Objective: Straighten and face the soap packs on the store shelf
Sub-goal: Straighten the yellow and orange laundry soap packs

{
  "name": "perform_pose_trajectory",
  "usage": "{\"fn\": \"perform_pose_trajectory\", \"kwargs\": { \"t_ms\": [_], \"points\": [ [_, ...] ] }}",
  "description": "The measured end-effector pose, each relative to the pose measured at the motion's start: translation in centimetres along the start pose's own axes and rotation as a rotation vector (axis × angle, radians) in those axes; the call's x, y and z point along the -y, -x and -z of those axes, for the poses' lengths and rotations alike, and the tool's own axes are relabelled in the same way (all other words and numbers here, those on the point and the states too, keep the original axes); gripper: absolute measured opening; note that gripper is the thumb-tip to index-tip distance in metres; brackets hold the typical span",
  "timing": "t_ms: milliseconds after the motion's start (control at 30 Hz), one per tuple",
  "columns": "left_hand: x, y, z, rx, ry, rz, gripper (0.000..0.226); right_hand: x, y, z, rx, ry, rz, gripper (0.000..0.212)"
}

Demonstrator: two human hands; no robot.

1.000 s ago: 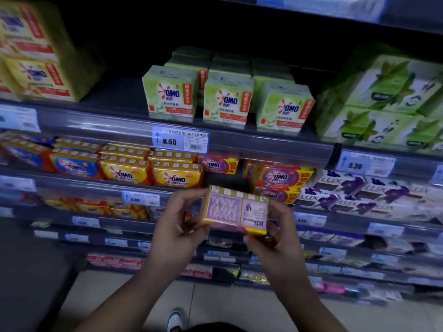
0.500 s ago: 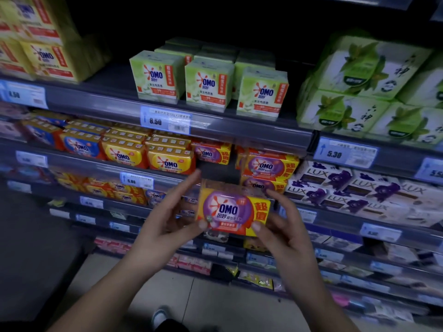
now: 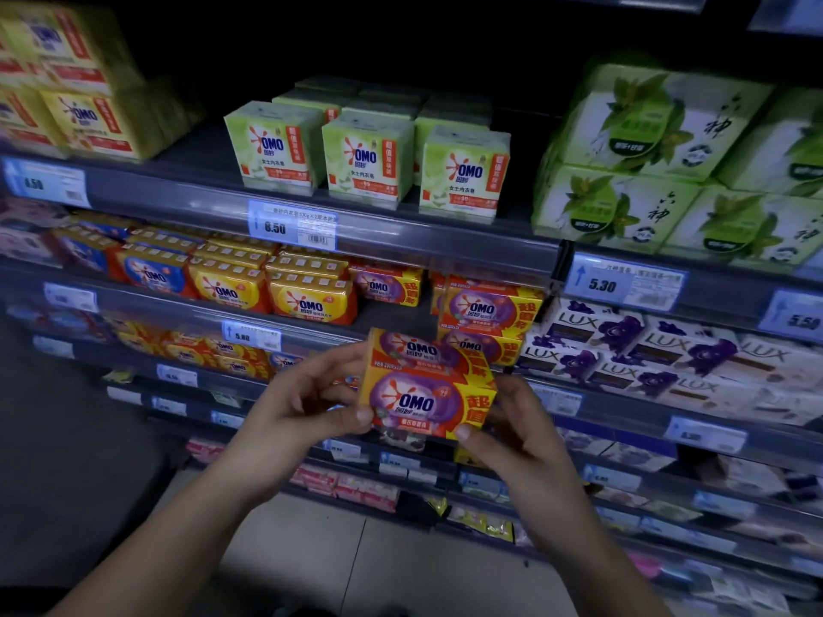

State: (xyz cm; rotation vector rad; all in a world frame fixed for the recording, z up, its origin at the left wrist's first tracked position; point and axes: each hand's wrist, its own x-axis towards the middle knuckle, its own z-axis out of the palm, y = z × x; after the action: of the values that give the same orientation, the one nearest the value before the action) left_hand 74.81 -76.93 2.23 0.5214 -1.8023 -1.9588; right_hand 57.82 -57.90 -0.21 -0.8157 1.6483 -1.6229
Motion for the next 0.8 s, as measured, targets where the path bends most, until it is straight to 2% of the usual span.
{"fn": "perform_pose_trajectory", "kwargs": {
  "t_ms": [133,167,267,467,600,700,800],
  "points": [
    [-0.4,0.2,0.7,0.081,-0.093,-0.001,0.097,0.4,0.1,-0.3,-0.041,-0.082,0.022,0.047],
    [-0.4,0.2,0.9,0.098,-0.148,0.007,0.099,0.7,0.1,-0.4,-0.052,-0.1,0.03,0.041],
    [-0.2,0.4,0.5,0.033,-0.193,0.03,0.08,1.3,0.3,-0.8,-0.079,-0.094,0.06,0.025],
    [0.4,1.0,0.3,-0.081,-0.192,0.062,0.068,1.4,0.2,-0.8,-0.071,-0.135,0.055,0.029],
    [0.1,1.3,0.2,-0.123,-0.202,0.068,0.064,1.3,0.1,-1.1,-0.121,-0.152,0.013,0.027],
    [-0.7,1.7,-1.2,-0.192,-0.126,0.011,0.072,0.8,-0.2,-1.8,-0.14,-0.288,-0.077,0.028],
    [-1.5,1.8,-2.9,-0.262,-0.268,-0.113,0.074,0.1,-0.7,-2.5,-0.179,-0.463,-0.207,0.042]
  ]
}}
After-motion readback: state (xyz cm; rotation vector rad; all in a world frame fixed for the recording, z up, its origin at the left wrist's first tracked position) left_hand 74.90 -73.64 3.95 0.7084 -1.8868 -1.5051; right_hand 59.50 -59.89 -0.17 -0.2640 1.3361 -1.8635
